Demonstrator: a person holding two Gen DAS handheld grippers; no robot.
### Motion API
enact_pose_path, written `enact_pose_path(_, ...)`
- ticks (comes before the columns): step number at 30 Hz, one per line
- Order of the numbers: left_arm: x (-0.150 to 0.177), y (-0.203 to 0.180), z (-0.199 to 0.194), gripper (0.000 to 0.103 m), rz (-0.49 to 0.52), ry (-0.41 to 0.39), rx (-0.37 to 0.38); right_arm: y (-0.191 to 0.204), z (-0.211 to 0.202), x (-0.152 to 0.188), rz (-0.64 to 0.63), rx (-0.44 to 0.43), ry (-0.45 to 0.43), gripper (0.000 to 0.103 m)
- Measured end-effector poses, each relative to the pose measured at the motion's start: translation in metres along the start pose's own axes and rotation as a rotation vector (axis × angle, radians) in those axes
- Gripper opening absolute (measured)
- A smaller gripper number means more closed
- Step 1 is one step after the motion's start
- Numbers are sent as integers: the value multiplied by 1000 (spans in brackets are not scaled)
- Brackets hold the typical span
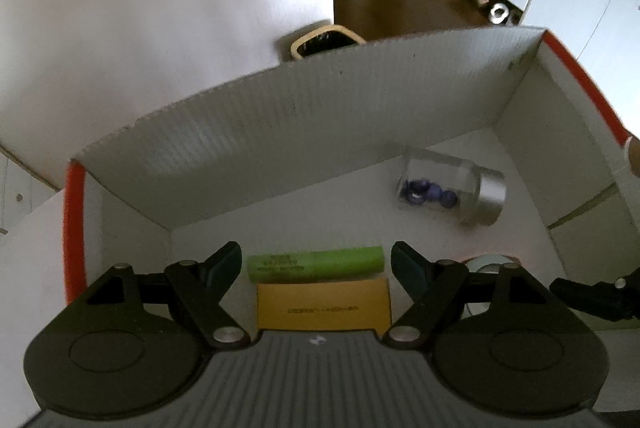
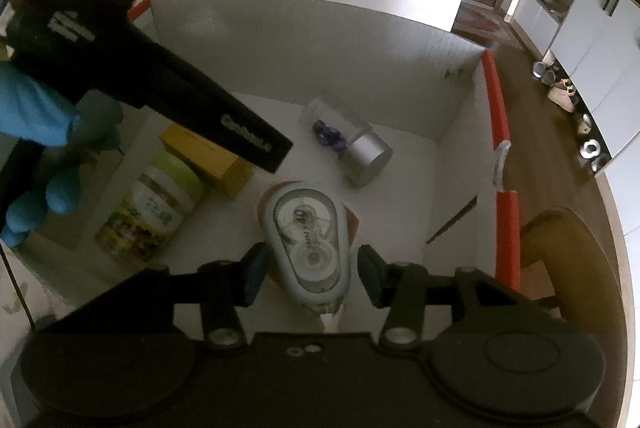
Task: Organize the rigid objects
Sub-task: 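Lower both items into the box and open both tools, then lift both tools out of the box and move toward the table items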
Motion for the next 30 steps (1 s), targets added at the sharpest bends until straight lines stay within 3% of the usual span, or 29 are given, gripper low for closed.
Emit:
enact_pose_path(13,11,-4,-51,82,-3,-94,18,6,-43,-2,25,-7,-77,73)
enact_pose_path(30,33,-8,-156,82,-18,-259,56,6,-136,13,110,-39,-218,82)
Point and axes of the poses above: each gripper's, at about its wrist camera, not at the fingertips, and z roughly the way its jaws point, y to its left, x to its underside, the point moved 9 cm from there along z, roughly the way its jaws point
